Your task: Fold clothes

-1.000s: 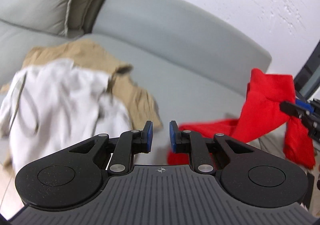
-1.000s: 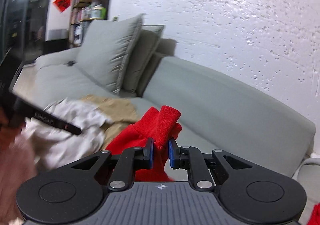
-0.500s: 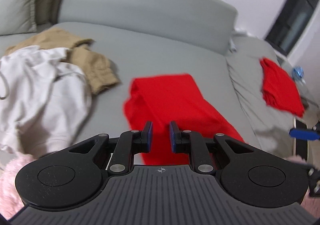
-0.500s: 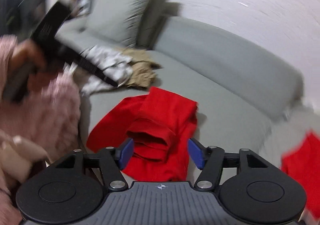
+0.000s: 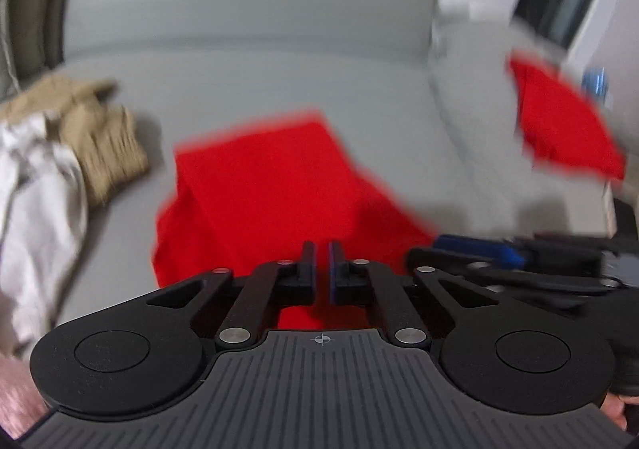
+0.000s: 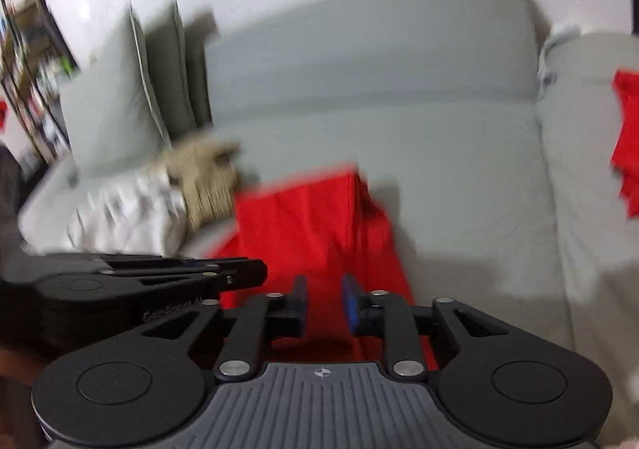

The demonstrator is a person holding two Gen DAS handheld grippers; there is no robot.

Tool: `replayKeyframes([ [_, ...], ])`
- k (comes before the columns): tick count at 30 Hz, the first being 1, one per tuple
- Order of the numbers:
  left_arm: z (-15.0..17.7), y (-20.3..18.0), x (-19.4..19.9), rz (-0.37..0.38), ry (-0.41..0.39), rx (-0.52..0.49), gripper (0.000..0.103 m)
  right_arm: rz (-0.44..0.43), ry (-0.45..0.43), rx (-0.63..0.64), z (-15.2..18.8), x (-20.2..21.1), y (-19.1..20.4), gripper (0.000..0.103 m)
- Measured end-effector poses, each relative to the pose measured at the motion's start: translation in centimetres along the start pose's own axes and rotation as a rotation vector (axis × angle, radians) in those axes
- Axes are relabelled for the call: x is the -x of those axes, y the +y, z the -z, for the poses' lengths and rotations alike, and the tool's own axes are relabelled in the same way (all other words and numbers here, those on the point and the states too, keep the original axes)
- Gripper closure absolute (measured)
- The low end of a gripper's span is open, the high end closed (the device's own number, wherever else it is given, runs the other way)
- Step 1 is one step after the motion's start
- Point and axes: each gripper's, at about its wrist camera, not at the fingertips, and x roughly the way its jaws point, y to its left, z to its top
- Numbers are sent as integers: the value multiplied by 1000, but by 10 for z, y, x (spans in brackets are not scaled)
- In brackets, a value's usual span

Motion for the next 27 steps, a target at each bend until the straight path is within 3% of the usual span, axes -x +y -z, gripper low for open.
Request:
replayKeyframes([
  [2, 17, -3, 0, -9, 0, -72, 98, 3, 25, 15, 8, 6, 2, 73],
  [5, 23, 3, 11, -13, -19, -64, 96, 3, 0, 11, 10, 20, 2, 68],
  [9, 25, 9, 31, 1, -88, -23, 84, 15, -103, -26, 19, 39, 1, 68],
  [13, 23, 6, 38, 11, -146, -9, 83, 32, -238, -46, 19, 51, 3, 73],
  [15, 20, 2, 35, 17, -168, -5, 83, 30, -274, -54, 16, 46, 3, 79],
  [17, 18, -1, 30, 21, -167, -4, 83, 38, -291, -39, 12, 37, 5, 79],
  [20, 19, -5, 17, 8, -122, -34, 87, 55, -242, 8, 11, 12, 10, 80],
  [21, 22, -4, 5, 4, -59, -55, 87, 64, -185, 13, 11, 2, 11, 80],
  [23, 23, -3, -2, 4, -26, -72, 87, 86, -74, 15, 13, -16, 7, 81],
  [27, 14, 5, 3, 19, 12, -34, 84, 74, -45, -12, 11, -6, 3, 81],
])
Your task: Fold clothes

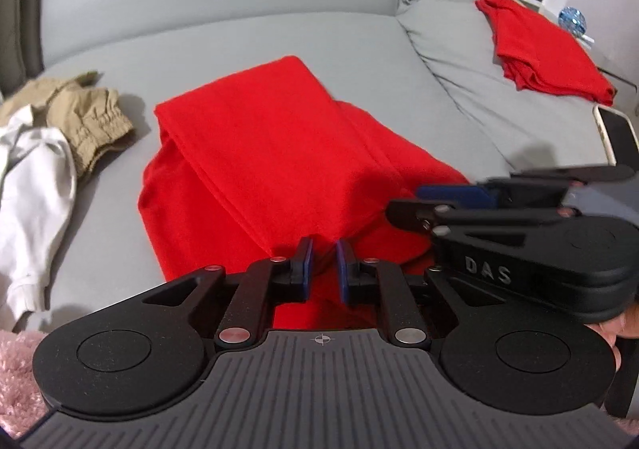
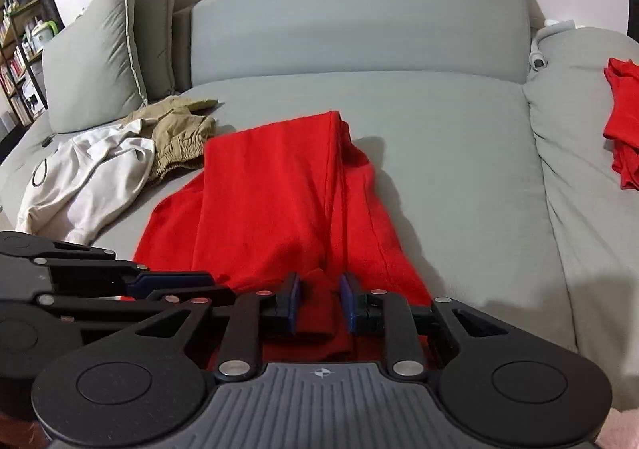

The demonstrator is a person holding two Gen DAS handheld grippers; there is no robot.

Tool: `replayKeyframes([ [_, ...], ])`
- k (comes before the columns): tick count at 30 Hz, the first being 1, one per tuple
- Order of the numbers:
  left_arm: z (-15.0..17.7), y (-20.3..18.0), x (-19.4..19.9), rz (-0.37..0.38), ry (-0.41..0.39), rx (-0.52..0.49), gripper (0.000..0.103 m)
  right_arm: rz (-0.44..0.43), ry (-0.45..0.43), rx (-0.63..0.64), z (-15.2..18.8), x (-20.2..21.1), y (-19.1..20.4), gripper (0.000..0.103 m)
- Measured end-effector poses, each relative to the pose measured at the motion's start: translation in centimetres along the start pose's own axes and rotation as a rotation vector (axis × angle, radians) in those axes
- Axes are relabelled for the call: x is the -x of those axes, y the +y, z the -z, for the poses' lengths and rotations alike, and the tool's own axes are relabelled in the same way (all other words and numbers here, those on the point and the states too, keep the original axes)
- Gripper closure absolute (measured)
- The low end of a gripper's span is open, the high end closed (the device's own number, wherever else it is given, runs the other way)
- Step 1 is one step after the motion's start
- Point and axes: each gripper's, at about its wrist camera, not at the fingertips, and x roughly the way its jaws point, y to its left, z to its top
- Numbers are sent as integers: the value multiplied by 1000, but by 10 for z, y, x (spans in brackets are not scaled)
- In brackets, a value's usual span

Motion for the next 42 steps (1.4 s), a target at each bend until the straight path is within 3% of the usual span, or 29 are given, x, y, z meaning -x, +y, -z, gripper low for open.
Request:
replayKeyframes([
  [2, 2, 2, 7, -20, -7, -1, 75, -34, -16, -45, 2, 9, -8, 78],
  [4, 9, 10, 23, -53, -44, 15, 62, -60, -37, -79, 4, 15, -15, 68],
  [6, 14, 26, 38, -63, -83, 97, 57, -97, -112, -123, 5, 31, -27, 54],
  [9, 16, 56, 50, -62, -125, 259, 49, -94, -161, -177, 7, 38, -40, 34],
  [10, 16, 67, 51, -64, -130, 314, 47, -93, -168, -206, 9, 38, -46, 32],
  [13, 15, 100, 51, -71, -144, 477, 41, -84, -180, -349, 12, 38, -71, 29],
  [17, 19, 124, 31, -3, -34, 607, 41, -126, -137, -547, 14, 26, -102, 29],
  [22, 12, 118, 15, 57, 1, 582, 41, -137, -73, -592, 9, 6, -109, 28],
  [25, 12, 119, 4, 52, 39, 594, 41, -164, -42, -556, 3, -5, -108, 25],
  [30, 11, 115, -3, 68, 34, 587, 40, -332, 27, -578, -3, -26, -112, 26],
  [35, 9, 111, -12, 127, 42, 569, 41, -355, 63, -510, -18, -43, -100, 27],
  [37, 5, 108, -18, 142, 54, 545, 44, -359, 81, -493, -22, -50, -96, 42],
  [39, 2, 106, -21, 142, 56, 534, 53, -358, 109, -476, -23, -58, -88, 59],
  [40, 0, 104, -23, 139, 58, 525, 65, -345, 110, -464, -23, -59, -85, 70],
  [41, -1, 103, -23, 129, 58, 514, 73, -321, 107, -440, -23, -57, -80, 73],
  [42, -3, 98, -24, 110, 53, 487, 88, -298, 103, -416, -23, -55, -74, 76],
])
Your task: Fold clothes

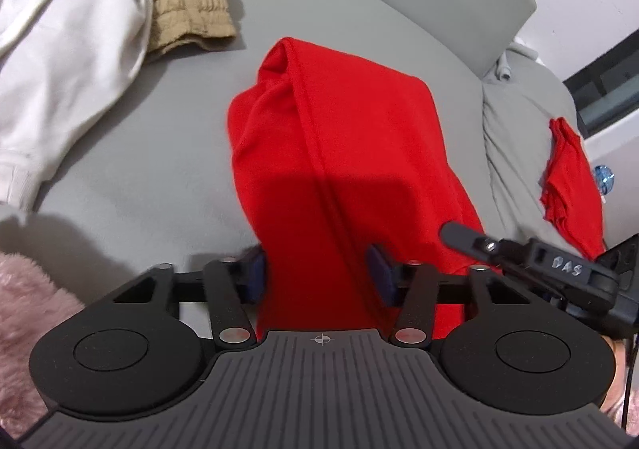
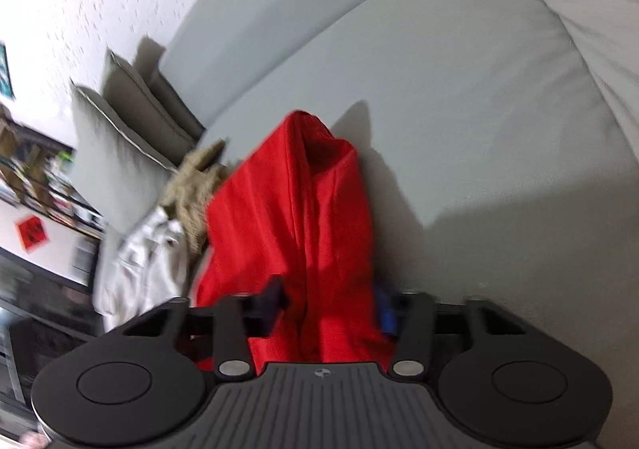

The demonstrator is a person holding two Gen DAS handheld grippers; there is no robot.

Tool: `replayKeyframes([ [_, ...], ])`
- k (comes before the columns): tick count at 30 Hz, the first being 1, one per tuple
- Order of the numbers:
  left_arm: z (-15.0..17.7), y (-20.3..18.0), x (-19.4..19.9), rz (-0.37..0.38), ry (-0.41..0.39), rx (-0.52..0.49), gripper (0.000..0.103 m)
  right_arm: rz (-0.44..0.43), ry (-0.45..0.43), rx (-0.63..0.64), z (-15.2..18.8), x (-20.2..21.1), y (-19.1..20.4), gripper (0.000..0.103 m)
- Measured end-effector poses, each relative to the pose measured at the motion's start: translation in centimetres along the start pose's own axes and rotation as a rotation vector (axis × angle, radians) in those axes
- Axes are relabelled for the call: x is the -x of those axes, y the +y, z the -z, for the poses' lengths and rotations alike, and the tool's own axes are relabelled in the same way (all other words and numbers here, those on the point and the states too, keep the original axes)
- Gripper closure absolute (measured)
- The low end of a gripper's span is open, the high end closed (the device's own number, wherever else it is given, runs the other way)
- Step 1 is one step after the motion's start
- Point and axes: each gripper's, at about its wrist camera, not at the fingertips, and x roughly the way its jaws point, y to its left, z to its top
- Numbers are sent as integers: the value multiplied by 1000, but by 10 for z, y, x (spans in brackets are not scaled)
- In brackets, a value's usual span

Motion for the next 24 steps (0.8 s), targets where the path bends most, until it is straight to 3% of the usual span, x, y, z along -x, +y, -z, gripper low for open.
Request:
replayKeyframes([
  [2, 0, -7, -2, -25, -11, -39, 91, 31, -14, 26, 4, 3, 6, 79],
  [4, 0, -27, -3, -81, -26, -157, 92, 55, -44, 19, 10, 9, 12, 82],
  [7, 0, -55, -1, -112, -59, -331, 92, 88, -108, -40, 25, 24, 21, 82],
  [10, 0, -66, 1, -112, -67, -411, 92, 150, -177, -73, 50, 37, 36, 82],
  [12, 1, -62, -2, -135, -46, -419, 91, 191, -194, -74, 66, 40, 42, 78],
  [15, 5, -48, 4, -153, -38, -356, 79, 235, -191, -18, 69, 40, 46, 60],
  [18, 10, -34, 23, -150, -51, -300, 75, 279, -191, 0, 68, 52, 49, 44],
  [24, 26, -5, 76, -95, -102, -153, 75, 305, -286, -25, 77, 104, 51, 38],
])
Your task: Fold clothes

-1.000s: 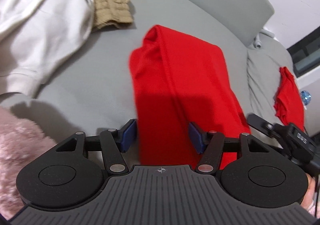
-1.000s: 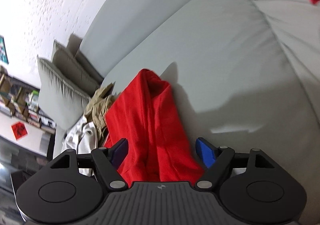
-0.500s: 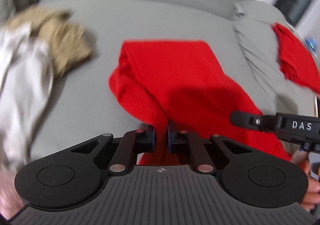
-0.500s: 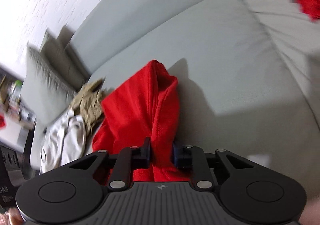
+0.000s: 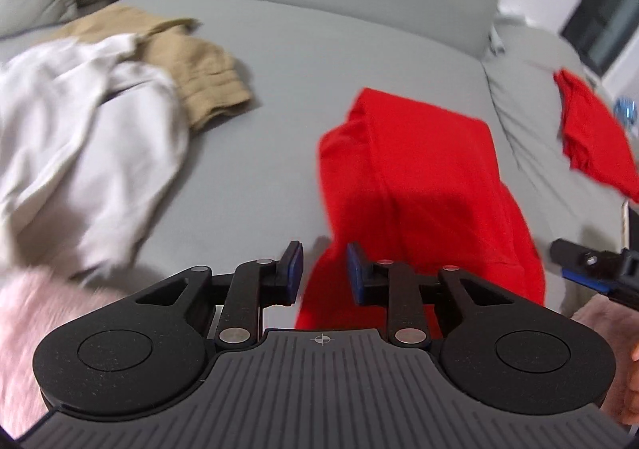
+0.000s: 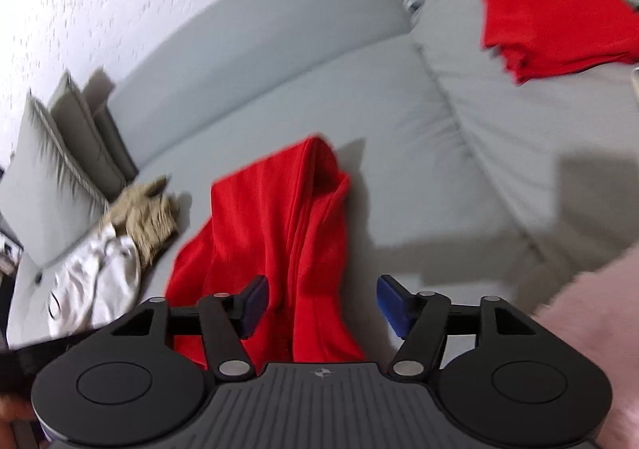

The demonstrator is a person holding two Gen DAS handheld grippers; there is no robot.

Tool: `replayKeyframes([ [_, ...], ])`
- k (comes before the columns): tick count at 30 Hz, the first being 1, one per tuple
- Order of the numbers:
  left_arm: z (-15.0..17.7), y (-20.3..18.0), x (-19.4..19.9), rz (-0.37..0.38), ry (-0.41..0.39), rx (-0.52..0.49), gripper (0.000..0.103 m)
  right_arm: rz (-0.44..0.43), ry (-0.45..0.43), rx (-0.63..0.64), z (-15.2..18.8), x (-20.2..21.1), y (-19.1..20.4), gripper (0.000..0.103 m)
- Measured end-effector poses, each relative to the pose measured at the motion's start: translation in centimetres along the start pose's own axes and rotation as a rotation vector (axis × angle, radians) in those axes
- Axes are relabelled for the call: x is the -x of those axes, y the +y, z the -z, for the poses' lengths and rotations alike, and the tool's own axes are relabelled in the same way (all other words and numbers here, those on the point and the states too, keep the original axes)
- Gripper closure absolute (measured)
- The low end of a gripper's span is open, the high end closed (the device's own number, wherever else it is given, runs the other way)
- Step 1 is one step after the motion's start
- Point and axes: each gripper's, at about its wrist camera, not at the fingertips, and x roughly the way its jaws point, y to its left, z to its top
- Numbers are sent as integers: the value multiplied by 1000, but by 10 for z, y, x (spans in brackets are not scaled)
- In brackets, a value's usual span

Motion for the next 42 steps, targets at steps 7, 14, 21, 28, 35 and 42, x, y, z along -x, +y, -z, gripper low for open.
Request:
replayKeyframes([
  [7, -20, -42, 9, 147, -3, -116, 85, 8, 28, 407, -7, -12, 56, 84],
  [14, -25, -86, -45, 155, 133, -257, 92, -19, 32, 467, -33, -62, 69, 83],
  [21, -9, -73, -61, 166, 189, -258, 89, -32, 176, 535, -22, -109, 42, 88],
  [28, -47, -55, -30, 220, 109, -238, 89, -73, 150, 531, -50, -62, 34, 85],
  [35, -111, -69, -83, 114, -10, -222, 89, -25, -17, 541, -84, -106, 53, 86],
  [42, -104, -67, -164, -9, 88, -314, 93, 68, 86, 569, -73, -176, 49, 99],
])
